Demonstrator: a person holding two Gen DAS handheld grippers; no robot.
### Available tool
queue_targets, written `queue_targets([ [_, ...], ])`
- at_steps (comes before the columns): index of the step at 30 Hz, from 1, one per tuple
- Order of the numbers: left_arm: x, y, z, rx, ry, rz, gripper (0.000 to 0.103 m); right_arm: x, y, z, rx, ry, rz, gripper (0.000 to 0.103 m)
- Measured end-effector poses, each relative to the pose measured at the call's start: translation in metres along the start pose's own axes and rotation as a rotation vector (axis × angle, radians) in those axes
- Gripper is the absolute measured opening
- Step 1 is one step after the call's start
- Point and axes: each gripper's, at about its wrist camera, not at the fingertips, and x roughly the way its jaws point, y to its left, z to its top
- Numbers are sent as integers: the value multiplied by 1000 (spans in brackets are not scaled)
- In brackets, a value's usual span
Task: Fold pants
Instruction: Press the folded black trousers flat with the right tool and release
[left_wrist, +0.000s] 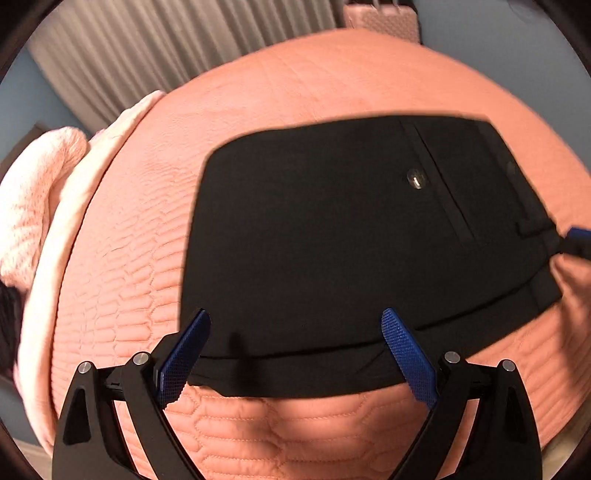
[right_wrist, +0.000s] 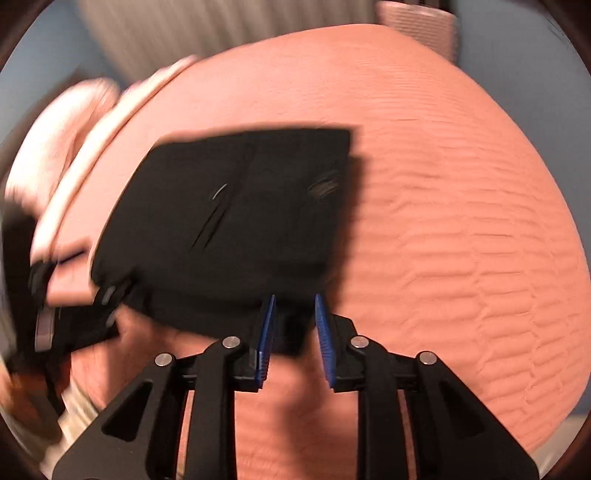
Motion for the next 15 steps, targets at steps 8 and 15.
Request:
queue_targets([
  [8,47,88,-4,-232,135,-26,97,92,-7,80,-84,177,149,81],
  [15,61,114,-36,-479,116,-195,92,79,51,96,-296,80,120,25],
])
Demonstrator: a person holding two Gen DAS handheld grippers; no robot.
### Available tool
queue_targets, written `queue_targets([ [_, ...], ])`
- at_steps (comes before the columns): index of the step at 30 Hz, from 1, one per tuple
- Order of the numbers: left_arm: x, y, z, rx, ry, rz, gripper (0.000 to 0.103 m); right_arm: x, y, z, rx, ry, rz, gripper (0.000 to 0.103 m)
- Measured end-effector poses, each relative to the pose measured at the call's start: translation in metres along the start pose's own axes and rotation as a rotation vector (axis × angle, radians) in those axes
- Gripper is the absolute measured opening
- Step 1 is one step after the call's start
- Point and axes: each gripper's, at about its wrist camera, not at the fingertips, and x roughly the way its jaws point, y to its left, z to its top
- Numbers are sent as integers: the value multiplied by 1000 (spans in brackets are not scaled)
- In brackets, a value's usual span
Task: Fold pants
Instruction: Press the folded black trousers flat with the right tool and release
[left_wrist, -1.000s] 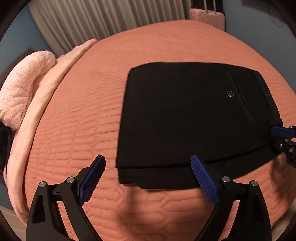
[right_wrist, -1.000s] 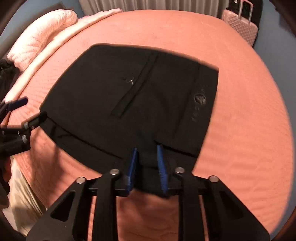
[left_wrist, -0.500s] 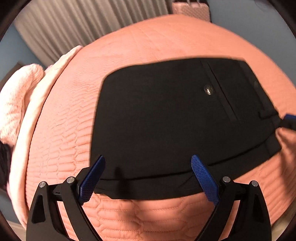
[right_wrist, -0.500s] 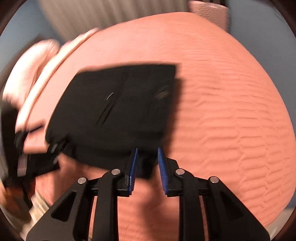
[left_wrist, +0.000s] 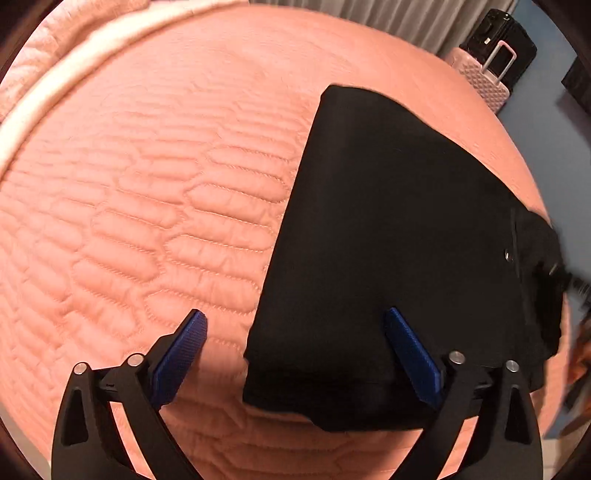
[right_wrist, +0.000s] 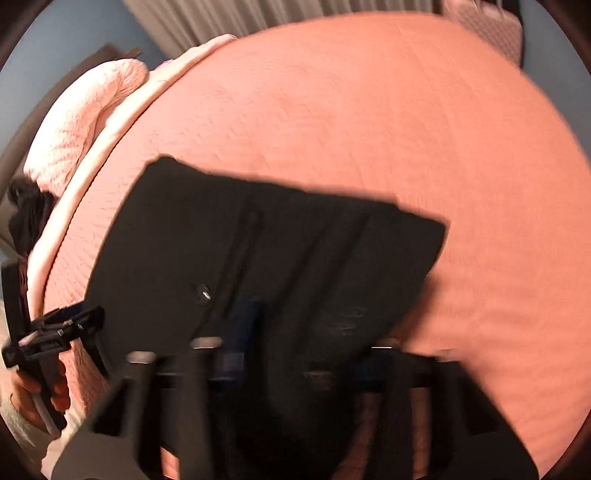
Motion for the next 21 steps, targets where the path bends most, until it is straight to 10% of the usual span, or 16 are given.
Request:
queue_targets([
  [2,-10,-13,-19,35,-47,47,91,5,4,13,-60,-23,-40,26],
  [6,-24,-28,-34,66,-117,122,91,25,-29,5,69,72,-82,68],
  [11,-61,-36,-13,215,-262,225,92,-55,-5,-34,89,-134,-145,66],
  [14,-38,-53,-3,283,-185,193,93,-29,22,-54,31,-63,-47,55],
  [16,-6,-57,-4,311,-100,215,95,0,21,-68,-13,10,-153,53],
  [21,-34,-43,-7,223,-166,197,94,-51,40,-77,86,-145,-97,54],
])
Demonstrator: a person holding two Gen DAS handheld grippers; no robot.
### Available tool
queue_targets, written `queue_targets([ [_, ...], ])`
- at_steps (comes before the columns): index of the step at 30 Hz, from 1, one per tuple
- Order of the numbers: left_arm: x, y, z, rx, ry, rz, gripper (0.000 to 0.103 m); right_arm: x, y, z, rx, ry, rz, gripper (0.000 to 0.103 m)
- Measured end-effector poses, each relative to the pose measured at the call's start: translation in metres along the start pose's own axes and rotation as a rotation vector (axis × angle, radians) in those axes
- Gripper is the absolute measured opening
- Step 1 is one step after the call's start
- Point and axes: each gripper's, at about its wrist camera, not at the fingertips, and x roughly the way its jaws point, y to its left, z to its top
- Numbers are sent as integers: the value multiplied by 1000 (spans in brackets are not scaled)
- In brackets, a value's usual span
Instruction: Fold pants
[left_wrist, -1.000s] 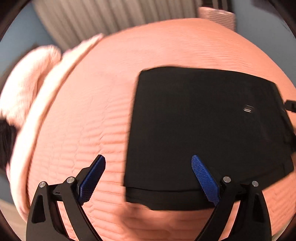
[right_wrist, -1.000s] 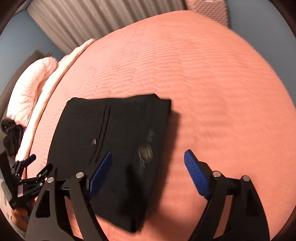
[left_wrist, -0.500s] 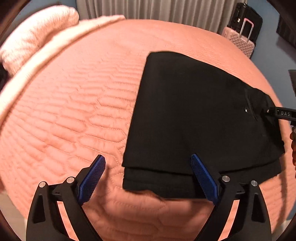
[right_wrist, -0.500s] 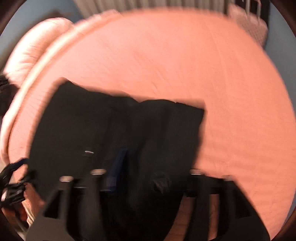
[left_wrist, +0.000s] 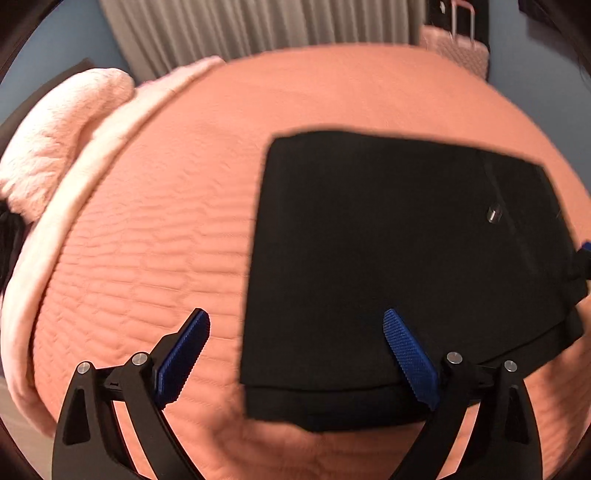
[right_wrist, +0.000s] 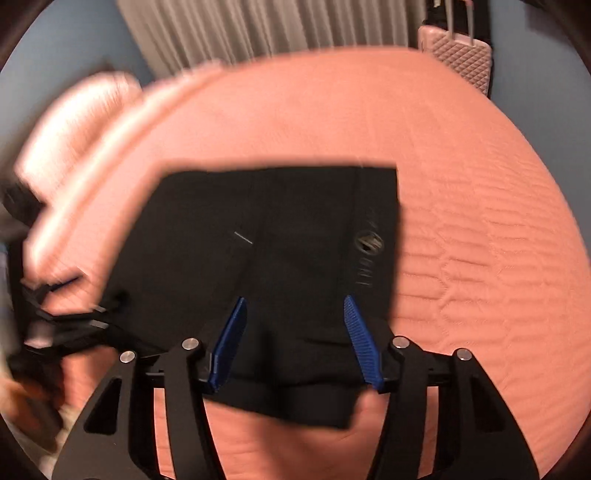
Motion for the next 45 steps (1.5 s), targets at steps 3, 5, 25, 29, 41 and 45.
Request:
queue_targets([
  [3,11,-6,-4,13,46,-3,95,29,-8,-24,-42,110,-99,54],
  [5,13,-17,-2,59,92,32,91,1,-8,-25,21,81,-78,54],
  [25,-37,-43,-28,80,67,-10,94,-42,15,-40,114,17,-41,96],
  [29,-21,-33,-26,53,86,-12,94,-28,-8,-35,193,48,32,98],
  [41,25,31,-35,-106,163,-79,94,62,88,89,-120,95,246,53],
  [45,34,23,-43,-98,167,-58,95,144,156,140,-270,178,240,52],
])
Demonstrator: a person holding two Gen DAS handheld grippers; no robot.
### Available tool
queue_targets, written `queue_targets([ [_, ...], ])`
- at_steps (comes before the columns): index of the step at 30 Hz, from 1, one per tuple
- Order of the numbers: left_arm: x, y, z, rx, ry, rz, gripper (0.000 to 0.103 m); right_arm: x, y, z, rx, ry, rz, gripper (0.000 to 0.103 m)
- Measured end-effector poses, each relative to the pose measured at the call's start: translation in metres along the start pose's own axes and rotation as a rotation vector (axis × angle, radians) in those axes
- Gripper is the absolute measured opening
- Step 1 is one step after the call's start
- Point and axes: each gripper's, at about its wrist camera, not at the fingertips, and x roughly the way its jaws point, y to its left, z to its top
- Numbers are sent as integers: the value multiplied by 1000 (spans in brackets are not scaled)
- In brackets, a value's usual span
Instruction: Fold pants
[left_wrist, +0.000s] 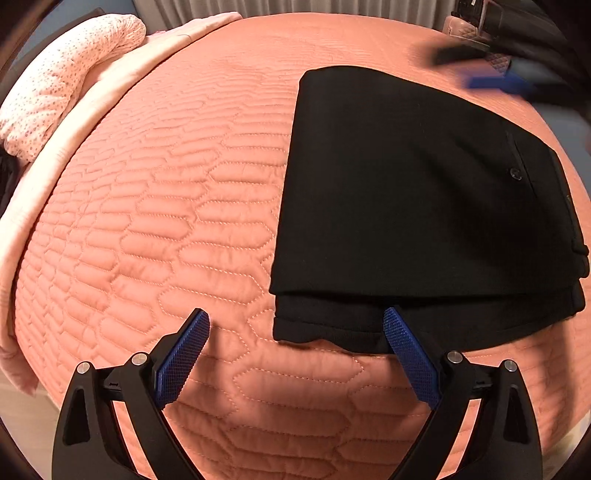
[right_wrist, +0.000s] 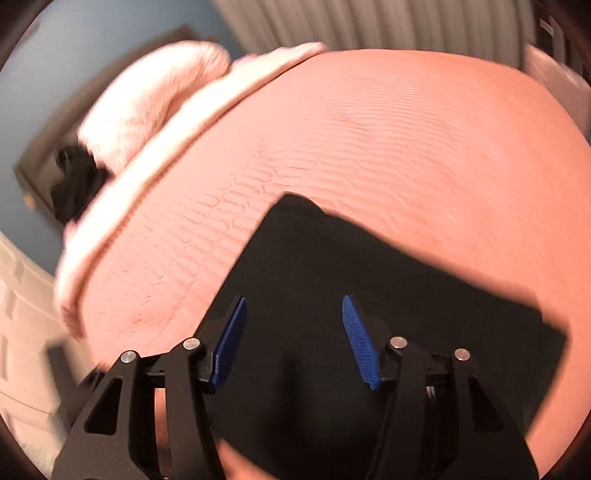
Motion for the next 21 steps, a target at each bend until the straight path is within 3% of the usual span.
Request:
queue_targets([
  [2,3,3,-1,-13,3,-11,97,33,-3,30,26,52,-20,52],
  [4,4,7,-2,-25,9,-35,97,54,2,52,-29,76,-47,54],
  [7,8,14,-2,-34,14,-73,98,88,10,79,-159,184,-27,68],
  [9,9,15,-3,-31,10,-79,98,109,6,86,-182,258,-29,68],
  [10,9,15,-4,-22,0,-73,98,118,4,88,-172,290,7,60],
  [11,8,14,-5,-13,-10,-67,98,125,8,89,-185,318,35,39],
  [13,8,10,-7,7,-36,-51,98,128,29,97,-303,270,-19,28],
  [14,8,10,-9,8,-46,-47,98,139,35,101,-352,257,-91,21],
  [15,9,7,-11,6,-55,-43,98,150,33,107,-364,250,-195,21],
  [16,8,6,-12,5,-61,-43,98,152,29,114,-339,223,-247,21],
  [17,5,8,-13,6,-63,-51,98,138,24,121,-273,161,-230,23],
  [19,-6,19,-21,-5,-68,-67,98,85,24,111,-164,33,-83,25],
  [21,-15,36,-33,-37,-101,-44,97,39,39,73,-212,-1,-21,32],
])
